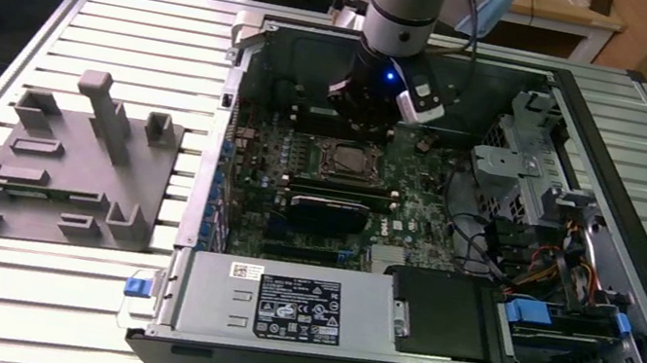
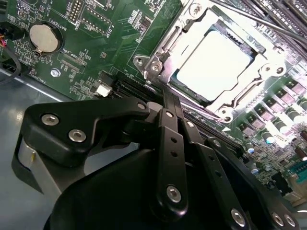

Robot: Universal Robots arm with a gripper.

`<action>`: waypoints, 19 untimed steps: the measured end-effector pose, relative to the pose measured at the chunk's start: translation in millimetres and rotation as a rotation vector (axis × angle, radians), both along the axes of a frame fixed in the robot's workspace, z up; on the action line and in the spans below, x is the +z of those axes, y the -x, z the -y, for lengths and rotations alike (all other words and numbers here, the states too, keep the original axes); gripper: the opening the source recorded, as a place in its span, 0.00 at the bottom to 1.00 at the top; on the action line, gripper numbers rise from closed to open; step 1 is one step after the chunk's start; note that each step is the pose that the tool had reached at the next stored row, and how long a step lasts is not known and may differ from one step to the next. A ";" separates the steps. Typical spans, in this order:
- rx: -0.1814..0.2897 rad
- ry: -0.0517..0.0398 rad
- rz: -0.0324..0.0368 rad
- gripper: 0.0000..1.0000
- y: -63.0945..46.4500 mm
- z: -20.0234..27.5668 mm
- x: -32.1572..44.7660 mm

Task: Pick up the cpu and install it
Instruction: 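Install the first cpu locking lever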

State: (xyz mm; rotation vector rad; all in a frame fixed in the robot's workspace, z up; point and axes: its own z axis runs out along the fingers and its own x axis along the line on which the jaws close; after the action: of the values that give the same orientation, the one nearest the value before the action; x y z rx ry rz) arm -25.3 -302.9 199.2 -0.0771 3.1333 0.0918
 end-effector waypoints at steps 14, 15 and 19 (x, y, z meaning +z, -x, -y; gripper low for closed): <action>0.002 0.0000 0.0000 0.11 -1.1 0.0 0.9; 0.002 0.0000 0.0000 0.11 -1.1 0.0 1.4; 0.002 -0.0002 0.0001 0.11 -1.2 0.0 2.8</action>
State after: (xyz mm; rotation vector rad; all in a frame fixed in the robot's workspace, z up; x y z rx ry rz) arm -24.1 -302.8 202.0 -0.0806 3.1332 0.0921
